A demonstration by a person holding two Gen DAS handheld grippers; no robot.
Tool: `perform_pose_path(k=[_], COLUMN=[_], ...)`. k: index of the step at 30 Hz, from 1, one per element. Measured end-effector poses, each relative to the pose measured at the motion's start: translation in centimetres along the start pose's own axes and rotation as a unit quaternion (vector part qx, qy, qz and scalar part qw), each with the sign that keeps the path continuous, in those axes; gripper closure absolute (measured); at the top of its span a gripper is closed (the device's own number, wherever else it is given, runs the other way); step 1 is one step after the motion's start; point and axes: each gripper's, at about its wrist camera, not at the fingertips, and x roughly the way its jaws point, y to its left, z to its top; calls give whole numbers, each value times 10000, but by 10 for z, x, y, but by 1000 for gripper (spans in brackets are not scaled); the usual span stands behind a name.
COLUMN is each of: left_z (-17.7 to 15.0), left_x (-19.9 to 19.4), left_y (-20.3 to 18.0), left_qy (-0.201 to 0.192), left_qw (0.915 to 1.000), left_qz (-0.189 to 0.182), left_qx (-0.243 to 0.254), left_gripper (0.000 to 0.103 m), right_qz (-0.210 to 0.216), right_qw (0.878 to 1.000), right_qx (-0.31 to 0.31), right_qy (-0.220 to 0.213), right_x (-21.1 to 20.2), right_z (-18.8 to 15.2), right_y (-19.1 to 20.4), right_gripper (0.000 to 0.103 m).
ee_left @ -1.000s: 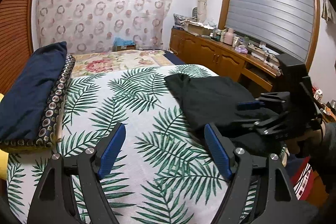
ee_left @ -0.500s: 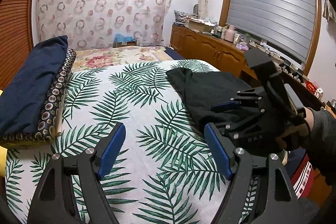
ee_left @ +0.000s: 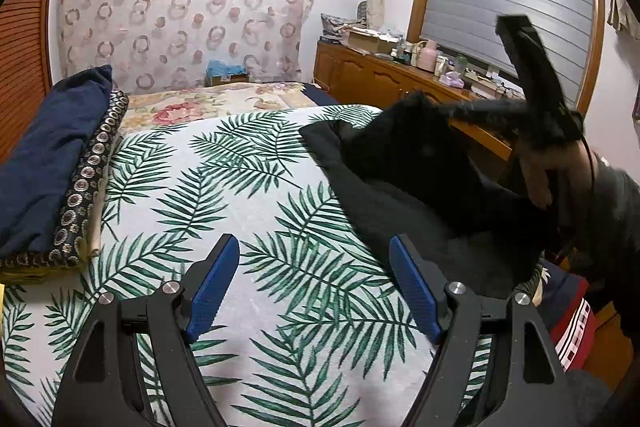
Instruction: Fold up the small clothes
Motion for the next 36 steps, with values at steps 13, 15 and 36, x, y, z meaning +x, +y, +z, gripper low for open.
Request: perform_pose_path(k=[13, 15, 36], left_z=[-6, -7, -24], left_x=[7, 8, 34], left_y=[-16, -19, -62], left_qy=[184, 217, 870], left_qw=[9996, 9994, 9929], left_qz=[-176, -218, -600], left_qx=[142, 161, 540], left_gripper=[25, 25, 25], right_qz=[-2240, -2268, -748], right_qw=[9718, 9696, 9961], right_qx=[390, 627, 342], right_qy=[618, 679, 317], right_x=[52, 56, -67], right_z=[13, 15, -87], right_y=[-75, -80, -21], right_gripper=[99, 93, 55])
